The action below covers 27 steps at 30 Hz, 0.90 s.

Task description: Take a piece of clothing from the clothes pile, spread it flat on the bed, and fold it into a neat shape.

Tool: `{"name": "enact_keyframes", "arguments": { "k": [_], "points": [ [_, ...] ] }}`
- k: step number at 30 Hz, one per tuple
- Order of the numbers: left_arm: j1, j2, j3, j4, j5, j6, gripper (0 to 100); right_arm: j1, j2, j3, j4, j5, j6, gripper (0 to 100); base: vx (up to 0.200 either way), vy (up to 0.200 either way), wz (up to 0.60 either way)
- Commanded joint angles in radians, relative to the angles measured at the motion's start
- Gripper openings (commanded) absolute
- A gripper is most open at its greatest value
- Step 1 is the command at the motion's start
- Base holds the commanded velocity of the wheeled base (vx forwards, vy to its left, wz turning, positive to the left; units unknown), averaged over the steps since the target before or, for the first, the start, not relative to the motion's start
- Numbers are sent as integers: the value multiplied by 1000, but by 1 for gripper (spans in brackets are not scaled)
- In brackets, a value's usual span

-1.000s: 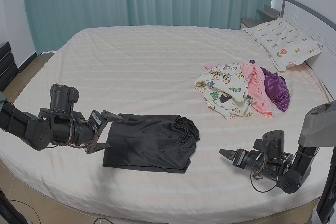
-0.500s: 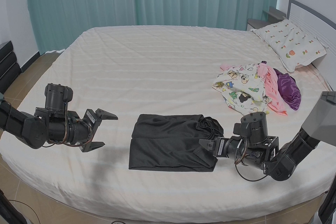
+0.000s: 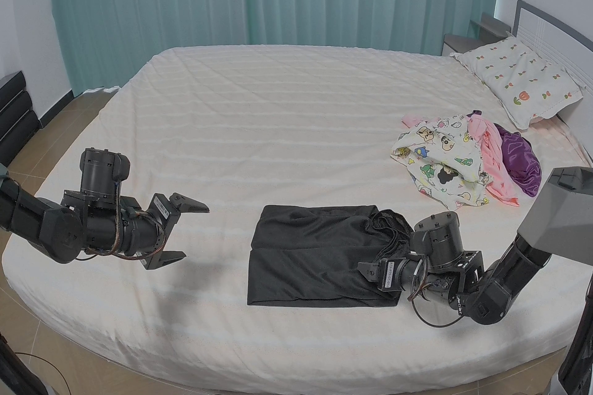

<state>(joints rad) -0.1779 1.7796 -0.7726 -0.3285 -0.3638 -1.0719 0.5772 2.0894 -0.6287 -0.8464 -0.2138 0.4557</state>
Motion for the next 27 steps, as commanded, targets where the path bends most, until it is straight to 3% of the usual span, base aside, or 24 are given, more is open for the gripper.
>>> {"name": "enact_keyframes", "arguments": {
  "k": [1,9,27],
  "points": [
    [1,6,-1,-1,0,0,100,-11,28,9,4,-16,-8,100,0,0,0],
    [1,8,-1,0,0,0,100,-69,12,41,58,-52,-12,100,0,0,0],
    [0,6,-1,2,0,-2,100,-209,-111,241,58,-36,-26,100,0,0,0]
  ]
}}
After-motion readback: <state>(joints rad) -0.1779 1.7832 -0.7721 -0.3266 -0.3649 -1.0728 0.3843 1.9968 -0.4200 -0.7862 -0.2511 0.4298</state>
